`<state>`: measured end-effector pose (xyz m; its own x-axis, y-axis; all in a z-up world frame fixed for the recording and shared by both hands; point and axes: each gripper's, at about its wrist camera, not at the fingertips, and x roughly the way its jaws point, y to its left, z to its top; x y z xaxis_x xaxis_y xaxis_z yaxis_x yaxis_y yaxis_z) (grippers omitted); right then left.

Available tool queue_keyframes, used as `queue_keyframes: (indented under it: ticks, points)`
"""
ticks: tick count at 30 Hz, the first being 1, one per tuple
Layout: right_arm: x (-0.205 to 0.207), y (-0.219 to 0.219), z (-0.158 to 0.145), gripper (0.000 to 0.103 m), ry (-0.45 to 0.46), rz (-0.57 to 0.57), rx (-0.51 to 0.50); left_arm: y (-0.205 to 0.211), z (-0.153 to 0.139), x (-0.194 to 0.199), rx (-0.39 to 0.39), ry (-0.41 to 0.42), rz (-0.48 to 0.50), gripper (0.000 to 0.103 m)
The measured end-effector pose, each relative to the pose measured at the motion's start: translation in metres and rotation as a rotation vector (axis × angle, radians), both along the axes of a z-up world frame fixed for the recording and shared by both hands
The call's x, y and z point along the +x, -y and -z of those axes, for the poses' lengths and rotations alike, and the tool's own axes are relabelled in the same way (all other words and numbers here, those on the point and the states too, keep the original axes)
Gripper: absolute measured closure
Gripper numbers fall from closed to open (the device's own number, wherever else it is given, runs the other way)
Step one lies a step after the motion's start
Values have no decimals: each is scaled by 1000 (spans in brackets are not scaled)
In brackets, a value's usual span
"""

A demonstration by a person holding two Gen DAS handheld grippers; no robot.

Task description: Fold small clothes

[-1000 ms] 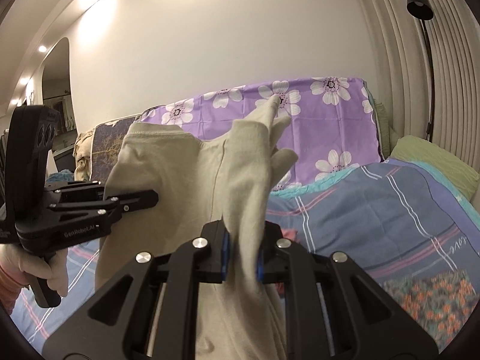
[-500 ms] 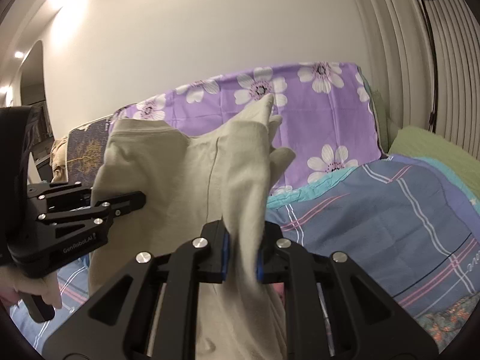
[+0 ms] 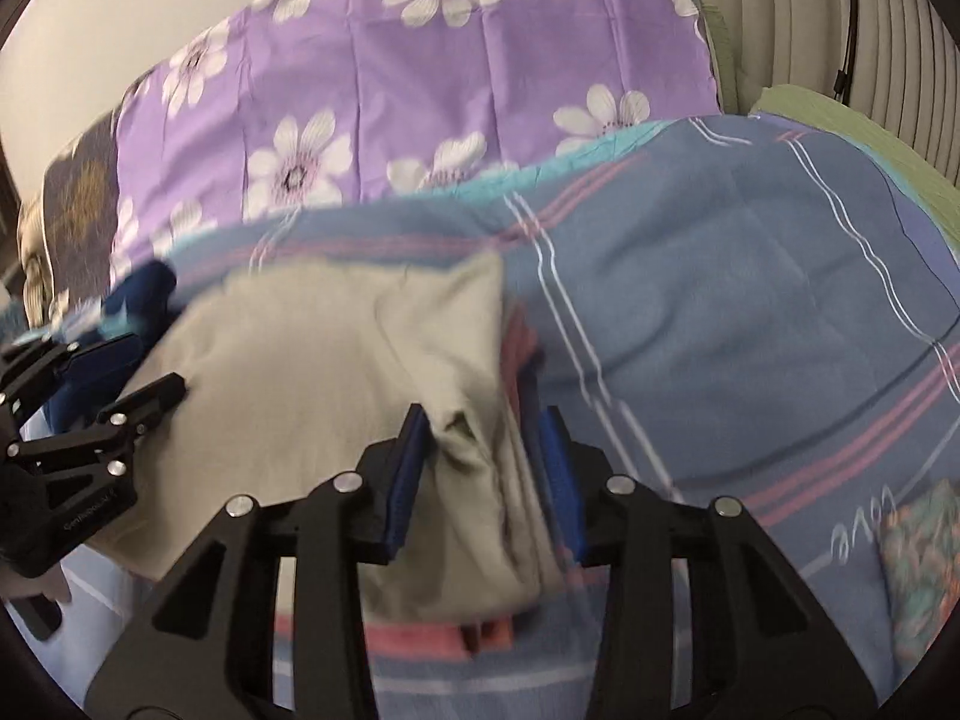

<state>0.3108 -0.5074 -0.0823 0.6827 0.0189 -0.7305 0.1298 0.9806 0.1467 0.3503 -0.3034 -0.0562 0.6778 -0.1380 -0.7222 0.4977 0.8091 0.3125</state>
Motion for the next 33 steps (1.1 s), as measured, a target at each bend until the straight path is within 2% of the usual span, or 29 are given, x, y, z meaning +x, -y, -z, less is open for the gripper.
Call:
queue_keyframes:
  ticks: [2,5,8,9,10,12,13,16,18,21,24,29,33]
  points:
    - [-16,-6,1,63,-8,-7,-14,-6,2,-15,-19,31,-2,54]
    - [-41,-15,-4,62,-20,-6,-54,-13,2,-26,-64,-13,-8,51]
    - [-77,-23,-15,58,6,-14,-46,-23,-2,-49,-108,-50,3,50]
    - [-91,-26,-20,52,27,-27,-31,-27,-5,-59,-134,-54,5,49]
    - [-107,-30,-26,41,53,-34,-24,-33,-9,-74,-170,-55,11,49]
    - [-146,-39,-38,27,110,-22,-53,-40,-17,-102,-222,-55,34,48]
    - [-170,-45,-44,23,144,-9,-85,-46,-21,-123,-240,-45,45,48]
    - [-218,-56,-53,16,194,4,-113,-56,-30,-170,-264,-4,46,35]
    - [-252,-59,-58,13,217,36,-92,-64,-39,-201,-287,22,42,24]
    - [-289,-59,-65,11,232,89,-41,-72,-50,-241,-317,60,43,13]
    - [-321,-63,-74,11,240,121,-31,-77,-61,-272,-313,107,35,6]
    - [-362,-90,-94,7,265,98,-113,-91,-83,-314,-374,137,23,1]
    - [-390,-102,-111,2,325,104,-114,-99,-98,-341,-378,181,9,1]
